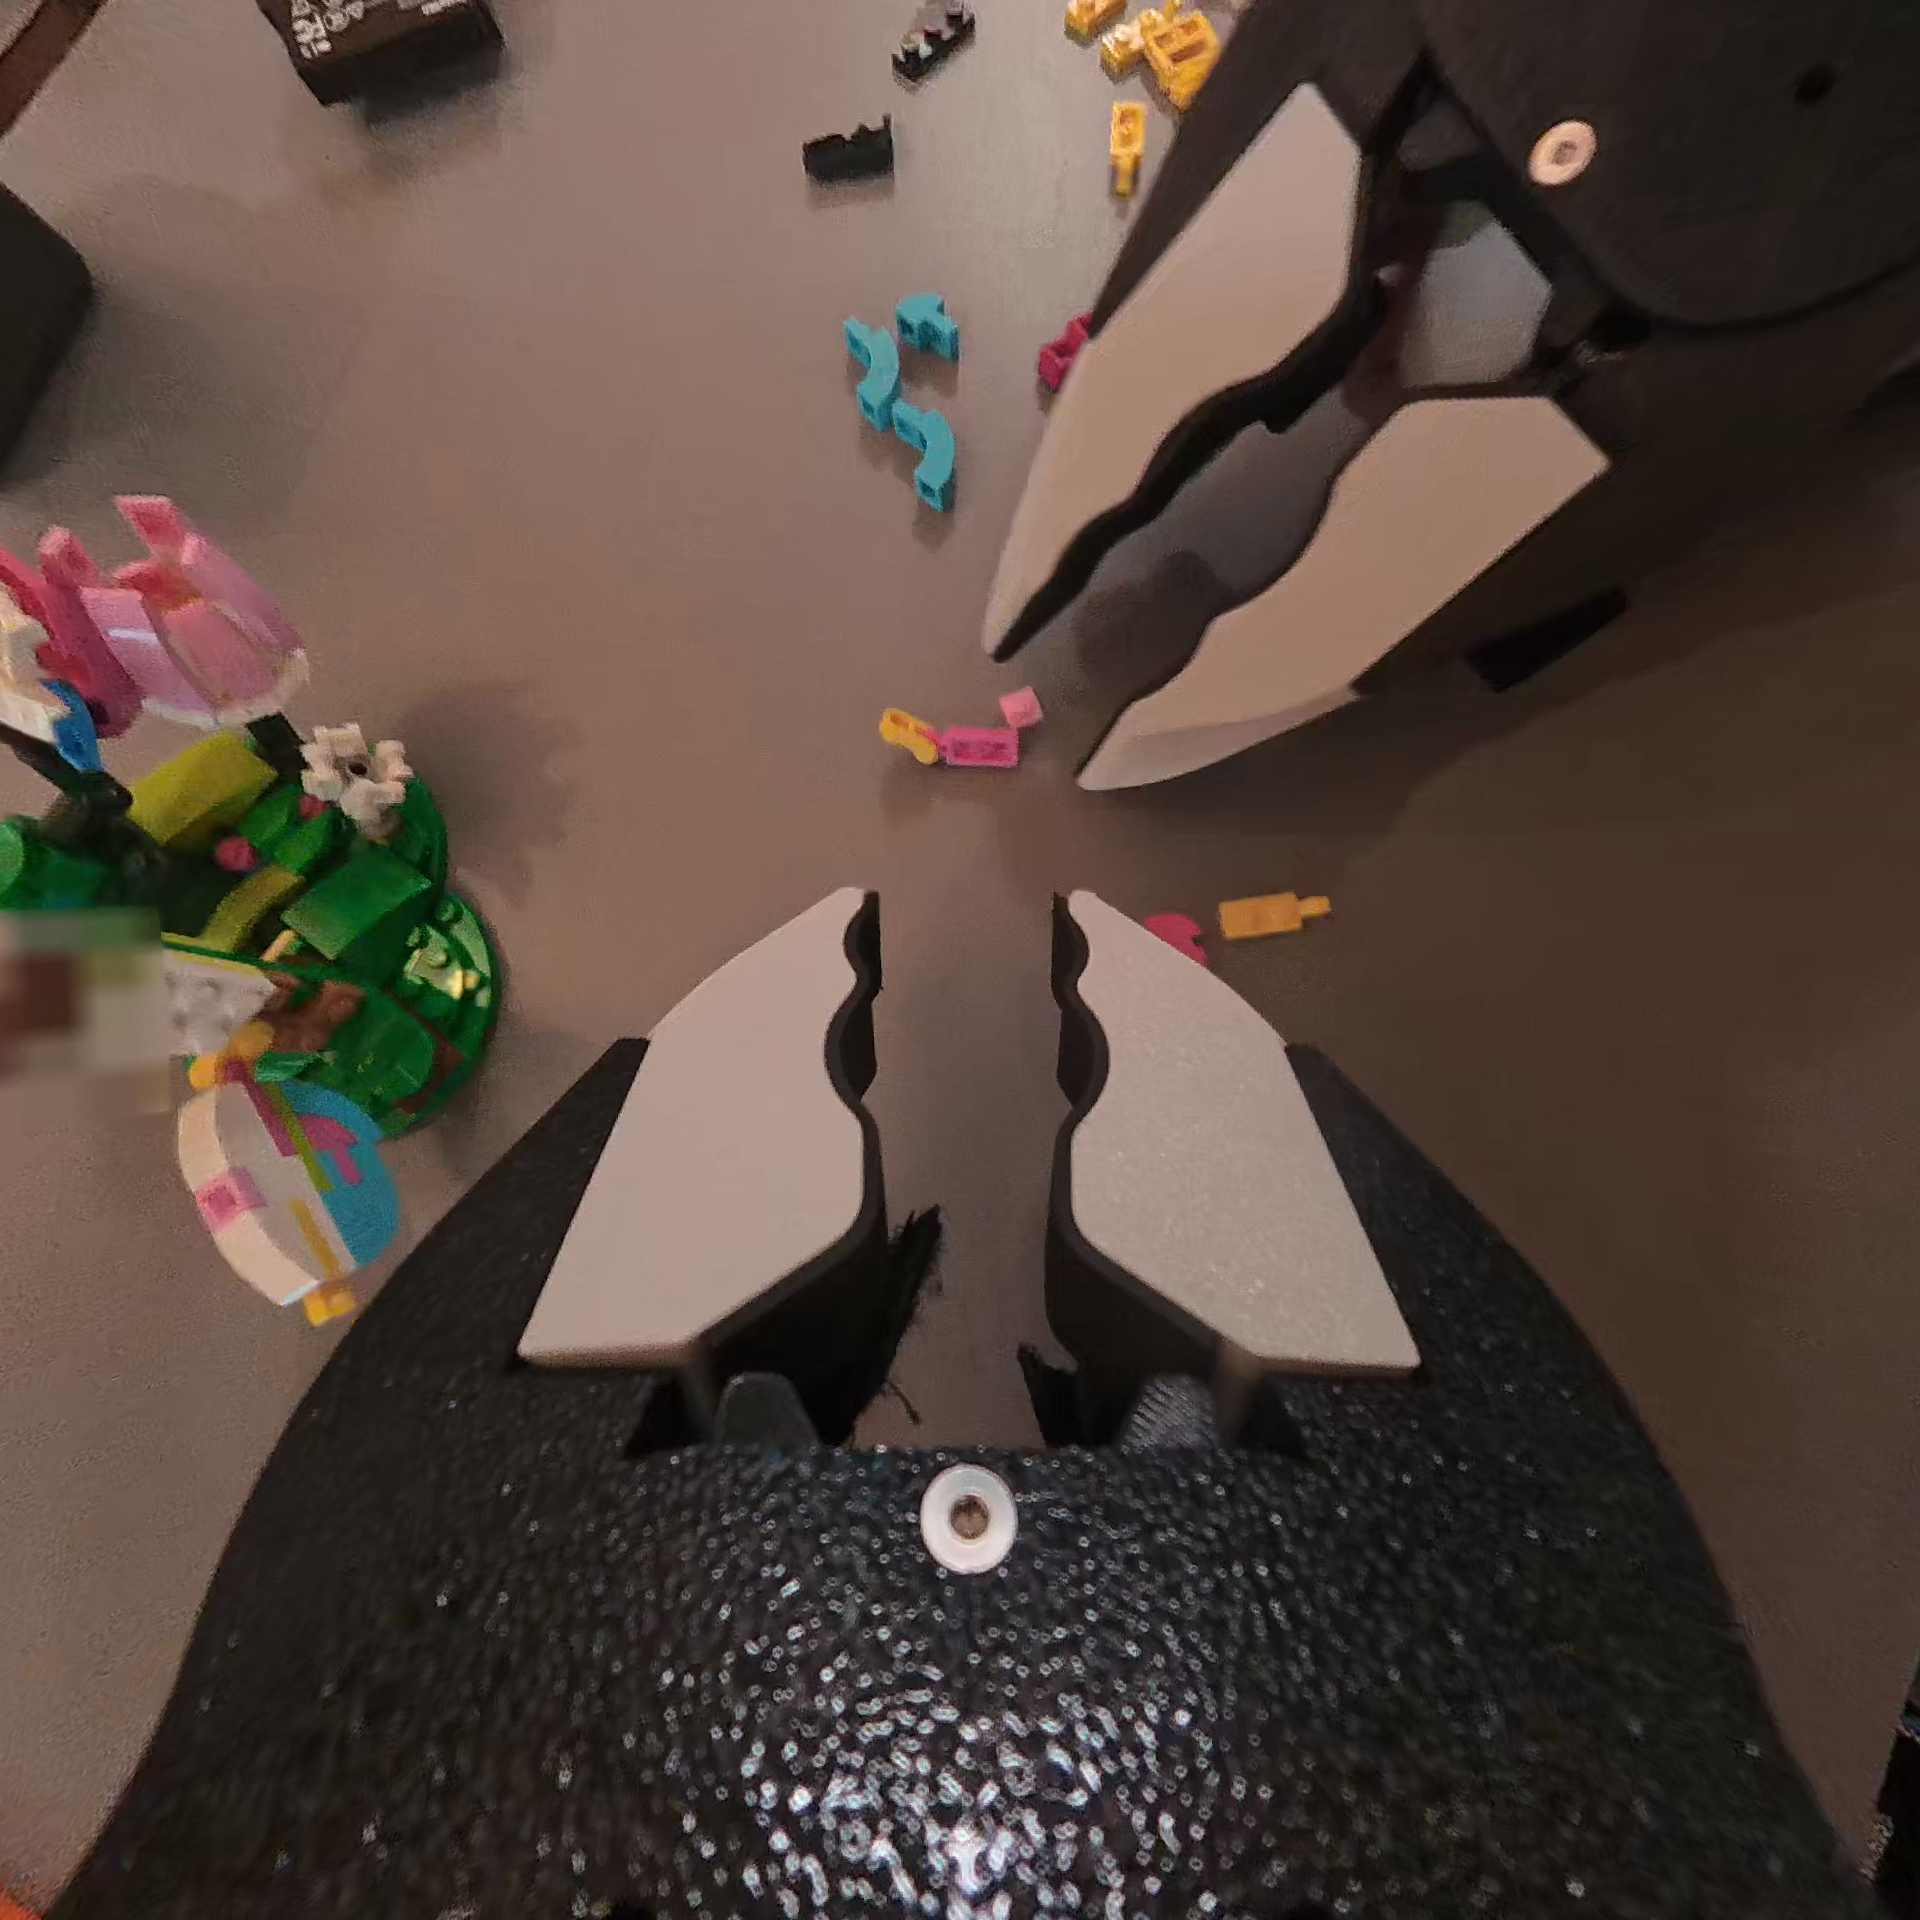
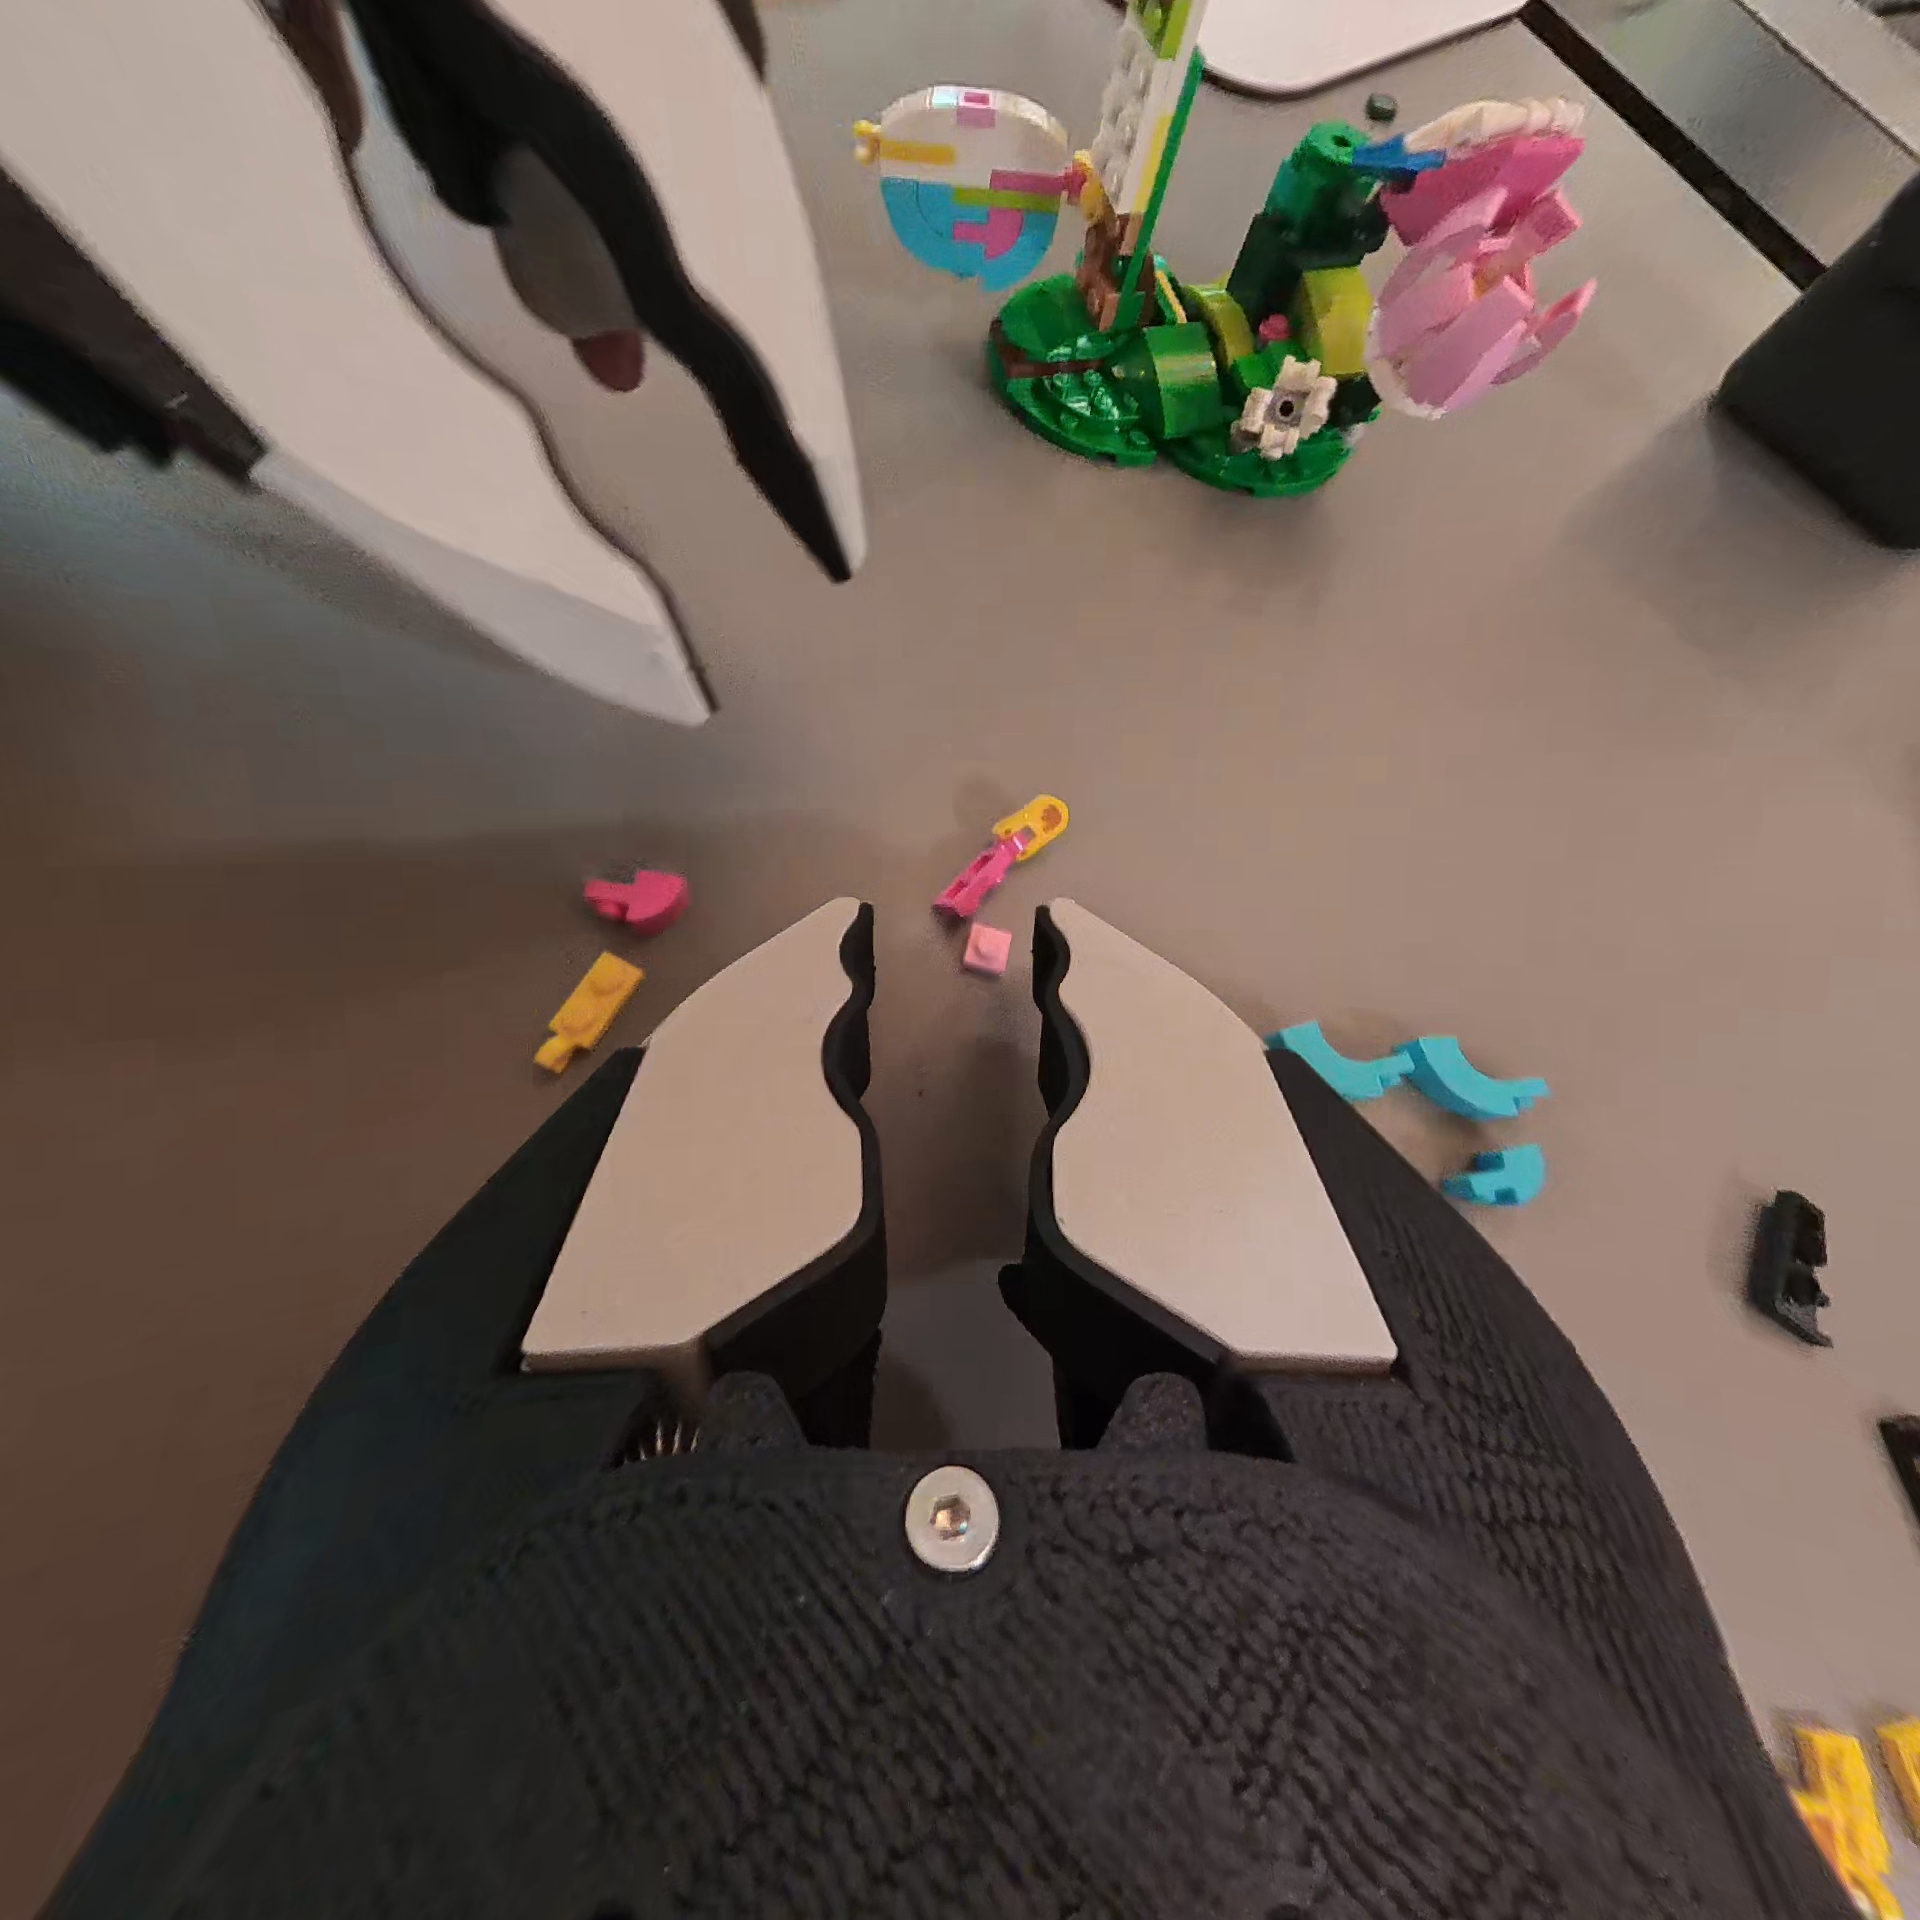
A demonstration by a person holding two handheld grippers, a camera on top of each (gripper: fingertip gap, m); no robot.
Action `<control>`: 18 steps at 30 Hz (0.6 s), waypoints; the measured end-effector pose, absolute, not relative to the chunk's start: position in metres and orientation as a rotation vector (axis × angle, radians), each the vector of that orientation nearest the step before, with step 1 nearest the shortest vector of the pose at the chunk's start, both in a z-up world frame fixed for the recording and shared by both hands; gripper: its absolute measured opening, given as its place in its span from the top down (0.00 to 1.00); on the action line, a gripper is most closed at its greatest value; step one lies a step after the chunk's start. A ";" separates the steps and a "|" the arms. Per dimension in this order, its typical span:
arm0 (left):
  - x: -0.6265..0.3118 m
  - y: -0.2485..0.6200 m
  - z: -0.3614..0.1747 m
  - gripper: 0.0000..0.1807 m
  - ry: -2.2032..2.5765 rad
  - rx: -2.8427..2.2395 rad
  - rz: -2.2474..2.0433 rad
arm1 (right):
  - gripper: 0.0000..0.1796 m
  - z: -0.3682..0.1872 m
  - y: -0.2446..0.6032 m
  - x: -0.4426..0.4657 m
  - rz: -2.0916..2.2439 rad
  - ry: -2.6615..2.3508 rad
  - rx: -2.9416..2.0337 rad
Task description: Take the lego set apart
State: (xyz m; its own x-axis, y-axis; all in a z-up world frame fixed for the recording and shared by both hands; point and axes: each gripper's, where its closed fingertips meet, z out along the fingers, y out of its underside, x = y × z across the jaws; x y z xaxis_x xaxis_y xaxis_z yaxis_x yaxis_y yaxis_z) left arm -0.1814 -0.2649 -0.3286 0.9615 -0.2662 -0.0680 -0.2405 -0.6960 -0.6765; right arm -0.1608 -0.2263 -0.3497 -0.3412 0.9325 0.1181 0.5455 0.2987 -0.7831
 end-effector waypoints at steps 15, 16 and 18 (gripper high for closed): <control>-0.160 -0.278 -0.351 0.85 0.418 -2.414 -0.088 | 0.99 -0.352 -0.227 -0.172 0.784 -2.062 -1.276; -0.165 -0.275 -0.346 0.84 0.378 -2.388 -0.089 | 0.99 -0.347 -0.229 -0.171 0.795 -2.058 -1.207; -0.171 -0.269 -0.334 0.84 0.264 -2.310 -0.144 | 1.00 -0.332 -0.231 -0.167 0.813 -2.033 -1.046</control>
State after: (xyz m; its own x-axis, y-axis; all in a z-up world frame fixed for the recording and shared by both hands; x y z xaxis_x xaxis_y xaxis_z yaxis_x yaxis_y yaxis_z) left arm -0.1712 -0.2689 -0.3341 0.9718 -0.2348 0.0210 -0.1452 -0.6665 -0.7313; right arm -0.1667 -0.2313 -0.3316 -0.4292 0.8535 0.2955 0.4144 0.4768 -0.7752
